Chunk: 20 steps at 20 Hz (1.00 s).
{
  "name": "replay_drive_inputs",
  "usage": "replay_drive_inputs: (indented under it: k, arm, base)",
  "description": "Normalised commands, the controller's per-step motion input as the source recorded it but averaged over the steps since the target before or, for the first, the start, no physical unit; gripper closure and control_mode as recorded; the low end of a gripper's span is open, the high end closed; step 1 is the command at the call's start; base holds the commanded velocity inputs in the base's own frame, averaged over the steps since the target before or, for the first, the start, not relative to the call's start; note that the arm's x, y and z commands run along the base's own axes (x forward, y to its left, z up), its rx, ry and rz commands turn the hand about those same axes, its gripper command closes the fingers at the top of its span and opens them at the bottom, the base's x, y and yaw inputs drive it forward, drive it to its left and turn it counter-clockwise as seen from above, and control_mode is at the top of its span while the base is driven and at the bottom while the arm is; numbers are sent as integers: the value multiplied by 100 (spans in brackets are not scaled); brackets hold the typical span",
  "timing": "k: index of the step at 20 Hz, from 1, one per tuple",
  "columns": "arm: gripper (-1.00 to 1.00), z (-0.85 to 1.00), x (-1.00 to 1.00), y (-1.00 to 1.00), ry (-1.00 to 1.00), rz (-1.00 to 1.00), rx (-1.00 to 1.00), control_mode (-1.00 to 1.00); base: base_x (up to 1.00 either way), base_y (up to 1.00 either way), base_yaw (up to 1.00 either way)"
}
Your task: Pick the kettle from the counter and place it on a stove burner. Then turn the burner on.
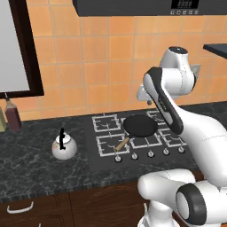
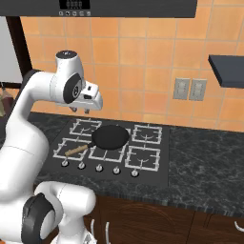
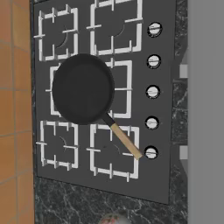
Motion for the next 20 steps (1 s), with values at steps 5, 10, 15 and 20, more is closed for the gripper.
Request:
replay_drive_inputs:
  k: [5, 10, 15, 20]
  arm:
    - [-100, -15, -2, 17, -2, -1, 0, -100]
    - [-100, -12, -28, 100, 0, 0, -7, -100]
    - [-100, 0, -6, 100, 6, 1, -13, -100]
    - [-100, -22, 0, 100, 23, 0, -5, -100]
  base:
    - [0, 0, 0]
    - [0, 0, 0]
    - [0, 0, 0]
    - [0, 0, 0]
